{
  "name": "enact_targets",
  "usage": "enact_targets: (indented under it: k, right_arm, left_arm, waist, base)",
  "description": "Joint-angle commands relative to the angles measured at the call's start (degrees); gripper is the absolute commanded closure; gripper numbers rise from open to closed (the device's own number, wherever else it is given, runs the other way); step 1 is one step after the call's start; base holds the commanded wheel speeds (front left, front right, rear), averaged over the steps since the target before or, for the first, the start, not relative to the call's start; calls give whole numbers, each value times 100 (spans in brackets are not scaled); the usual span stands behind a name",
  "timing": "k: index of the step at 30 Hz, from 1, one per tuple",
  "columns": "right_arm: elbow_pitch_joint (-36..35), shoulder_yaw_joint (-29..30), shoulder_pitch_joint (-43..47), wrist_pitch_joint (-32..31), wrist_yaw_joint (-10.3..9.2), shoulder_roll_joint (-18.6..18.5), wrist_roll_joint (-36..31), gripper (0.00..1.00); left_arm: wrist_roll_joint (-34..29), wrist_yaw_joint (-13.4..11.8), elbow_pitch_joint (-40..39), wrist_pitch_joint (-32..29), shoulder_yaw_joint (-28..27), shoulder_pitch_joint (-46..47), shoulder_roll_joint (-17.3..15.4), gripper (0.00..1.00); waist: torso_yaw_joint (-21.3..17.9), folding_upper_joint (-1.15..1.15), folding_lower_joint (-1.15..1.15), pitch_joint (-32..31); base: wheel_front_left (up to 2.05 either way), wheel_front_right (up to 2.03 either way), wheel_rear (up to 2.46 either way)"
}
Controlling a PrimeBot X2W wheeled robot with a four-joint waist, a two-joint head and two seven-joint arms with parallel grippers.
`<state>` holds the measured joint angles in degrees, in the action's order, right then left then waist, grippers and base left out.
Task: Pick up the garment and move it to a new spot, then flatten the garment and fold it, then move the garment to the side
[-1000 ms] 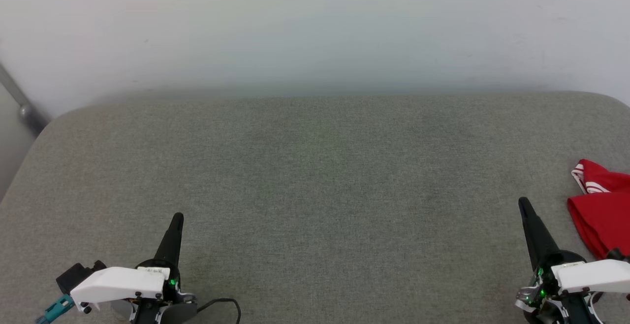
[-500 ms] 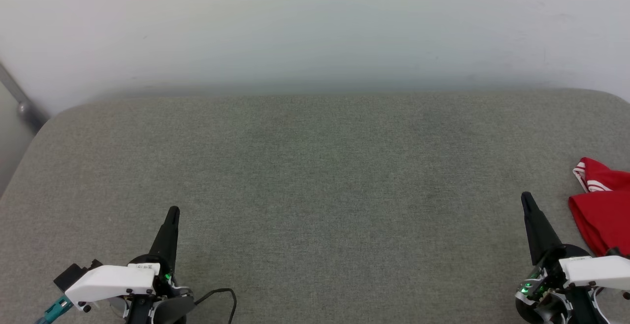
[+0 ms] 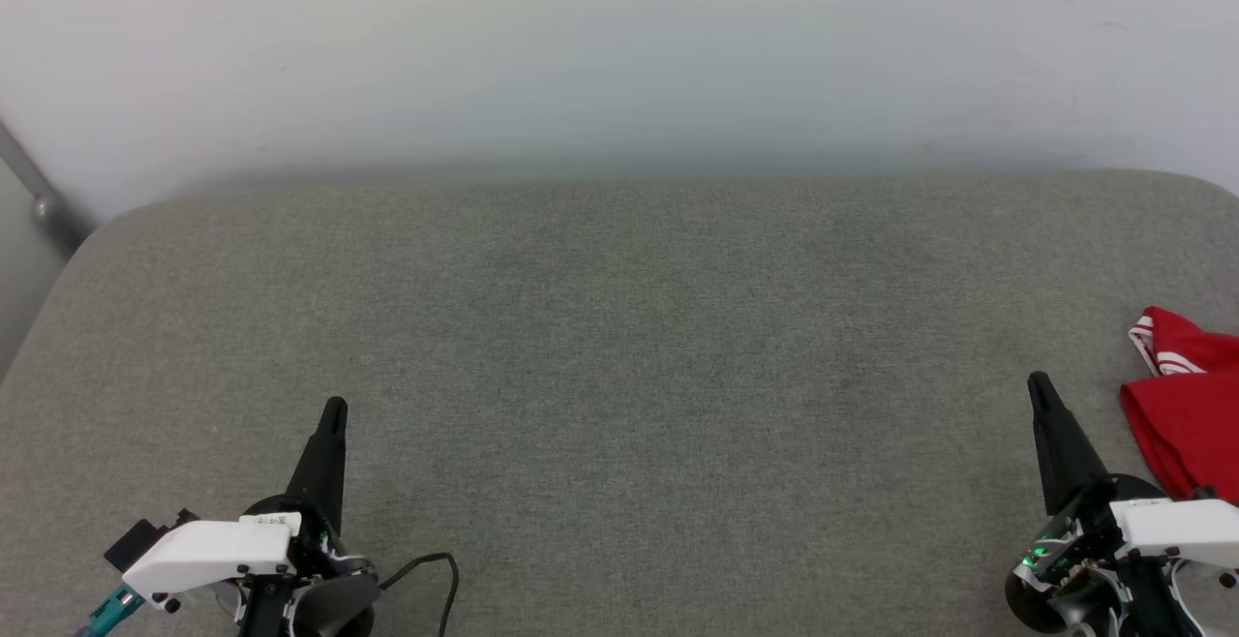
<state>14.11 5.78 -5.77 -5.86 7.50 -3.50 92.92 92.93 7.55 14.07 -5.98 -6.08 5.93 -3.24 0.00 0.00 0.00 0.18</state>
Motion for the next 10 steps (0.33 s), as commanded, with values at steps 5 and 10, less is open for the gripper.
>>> enact_targets:
  k: [5,10]
  right_arm:
    - [7,11,-80,-13,-2,20,8,100]
    - [7,17,-80,-19,-2,24,1,100]
  left_arm:
    - [-15,14,6,-28,-19,52,10,100]
    - [-20,14,6,-33,-23,51,14,100]
  waist:
    - [0,0,0,0]
    - [0,0,0,0]
  base:
    - [0,0,0]
    - [0,0,0]
